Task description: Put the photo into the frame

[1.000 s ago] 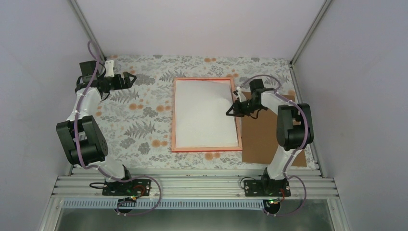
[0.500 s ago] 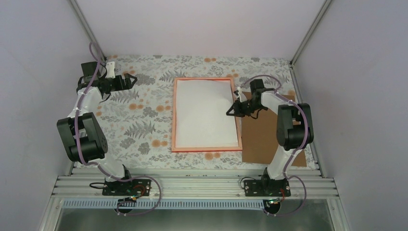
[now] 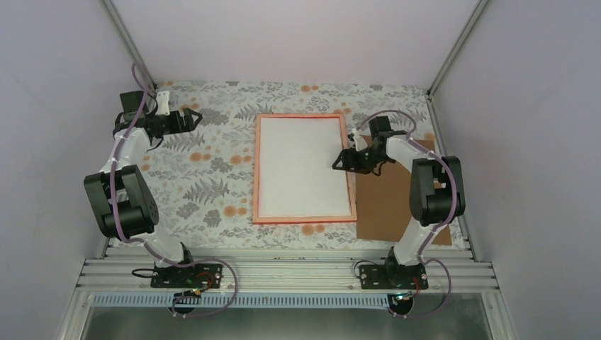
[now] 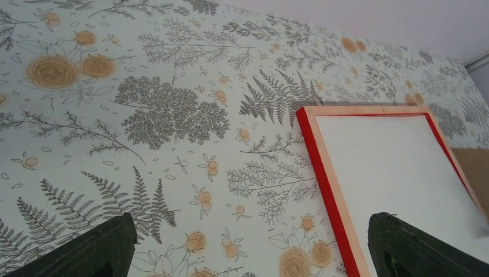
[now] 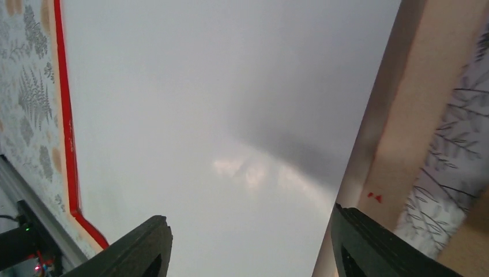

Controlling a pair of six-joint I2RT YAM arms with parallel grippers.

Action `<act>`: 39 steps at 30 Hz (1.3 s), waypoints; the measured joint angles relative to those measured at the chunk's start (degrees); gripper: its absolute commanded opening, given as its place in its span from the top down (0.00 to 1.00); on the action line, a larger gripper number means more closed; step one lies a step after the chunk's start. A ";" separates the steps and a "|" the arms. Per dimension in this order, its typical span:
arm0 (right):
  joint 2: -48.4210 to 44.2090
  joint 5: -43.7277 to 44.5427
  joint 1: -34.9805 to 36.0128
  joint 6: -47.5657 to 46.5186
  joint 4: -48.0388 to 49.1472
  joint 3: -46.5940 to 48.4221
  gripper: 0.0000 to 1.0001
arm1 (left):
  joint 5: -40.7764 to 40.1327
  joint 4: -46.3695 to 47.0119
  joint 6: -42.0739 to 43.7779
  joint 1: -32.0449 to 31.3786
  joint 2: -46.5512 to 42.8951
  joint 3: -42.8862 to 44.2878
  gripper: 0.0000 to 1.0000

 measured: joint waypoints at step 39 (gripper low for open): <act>12.85 -16.59 5.31 0.61 2.08 7.08 0.12 | -2.93 -10.82 15.52 -7.80 2.32 -4.55 0.06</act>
